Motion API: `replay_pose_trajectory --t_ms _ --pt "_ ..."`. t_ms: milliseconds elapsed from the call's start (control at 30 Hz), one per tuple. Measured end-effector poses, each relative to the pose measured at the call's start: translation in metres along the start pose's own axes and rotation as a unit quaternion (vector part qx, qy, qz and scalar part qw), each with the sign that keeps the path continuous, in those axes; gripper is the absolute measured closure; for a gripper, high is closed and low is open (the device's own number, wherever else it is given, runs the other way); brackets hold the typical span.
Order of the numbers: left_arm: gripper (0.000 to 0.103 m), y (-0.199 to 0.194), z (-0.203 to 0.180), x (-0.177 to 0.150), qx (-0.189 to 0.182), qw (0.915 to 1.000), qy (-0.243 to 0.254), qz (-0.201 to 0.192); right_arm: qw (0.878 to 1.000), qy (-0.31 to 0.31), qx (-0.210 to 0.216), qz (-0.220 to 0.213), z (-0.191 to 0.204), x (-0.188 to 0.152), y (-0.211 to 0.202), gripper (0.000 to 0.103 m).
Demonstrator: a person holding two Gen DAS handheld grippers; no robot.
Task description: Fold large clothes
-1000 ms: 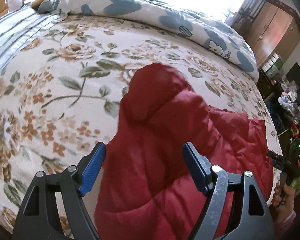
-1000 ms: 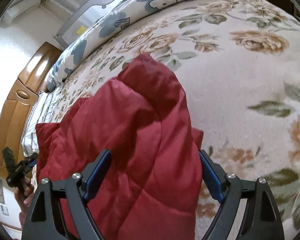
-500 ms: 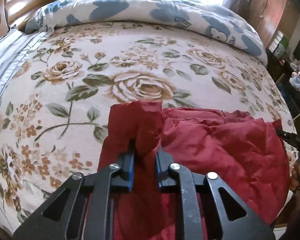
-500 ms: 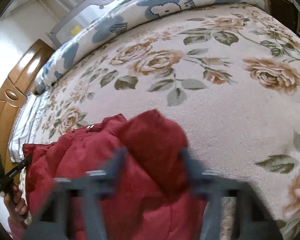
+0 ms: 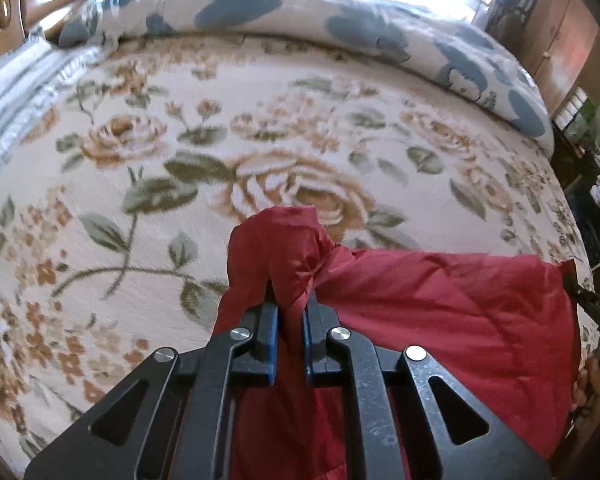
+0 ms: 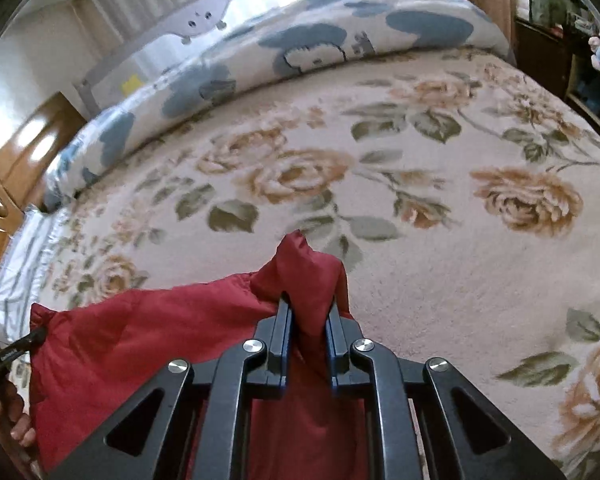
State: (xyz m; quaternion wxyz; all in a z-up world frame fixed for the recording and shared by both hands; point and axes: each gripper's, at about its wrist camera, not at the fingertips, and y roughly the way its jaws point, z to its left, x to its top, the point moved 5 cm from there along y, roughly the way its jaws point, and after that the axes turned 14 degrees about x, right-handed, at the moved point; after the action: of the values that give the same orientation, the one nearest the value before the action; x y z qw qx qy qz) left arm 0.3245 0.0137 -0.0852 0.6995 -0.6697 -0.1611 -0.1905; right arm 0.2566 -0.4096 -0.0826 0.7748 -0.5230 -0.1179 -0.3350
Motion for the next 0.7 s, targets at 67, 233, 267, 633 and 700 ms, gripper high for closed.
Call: replay_pose_trajectory --t_ms 67,233,267,633,700 --pt "0.096 0.015 0.0 -0.005 -0.002 0.9999 -0.005 0.013 1.0 0.006 -0.004 0.007 -0.005 -0.006 0.01 0.09" --pt "0.095 0.026 -0.003 -0.01 -0.001 0.9998 -0.003 0.022 1.0 0.007 -0.013 0.017 -0.011 -0.015 0.023 0.09" --pt "0.095 0.028 -0.004 -0.011 -0.001 0.9997 -0.003 0.024 1.0 0.008 -0.013 0.018 -0.012 -0.015 0.024 0.09" --pt "0.087 0.002 0.012 -0.009 -0.027 0.9987 -0.04 0.019 0.999 0.027 -0.01 0.027 -0.021 -0.016 0.027 0.077" --pt "0.087 -0.01 0.015 -0.012 -0.035 0.9983 -0.045 0.011 0.999 0.032 -0.017 0.023 -0.023 -0.016 0.024 0.062"
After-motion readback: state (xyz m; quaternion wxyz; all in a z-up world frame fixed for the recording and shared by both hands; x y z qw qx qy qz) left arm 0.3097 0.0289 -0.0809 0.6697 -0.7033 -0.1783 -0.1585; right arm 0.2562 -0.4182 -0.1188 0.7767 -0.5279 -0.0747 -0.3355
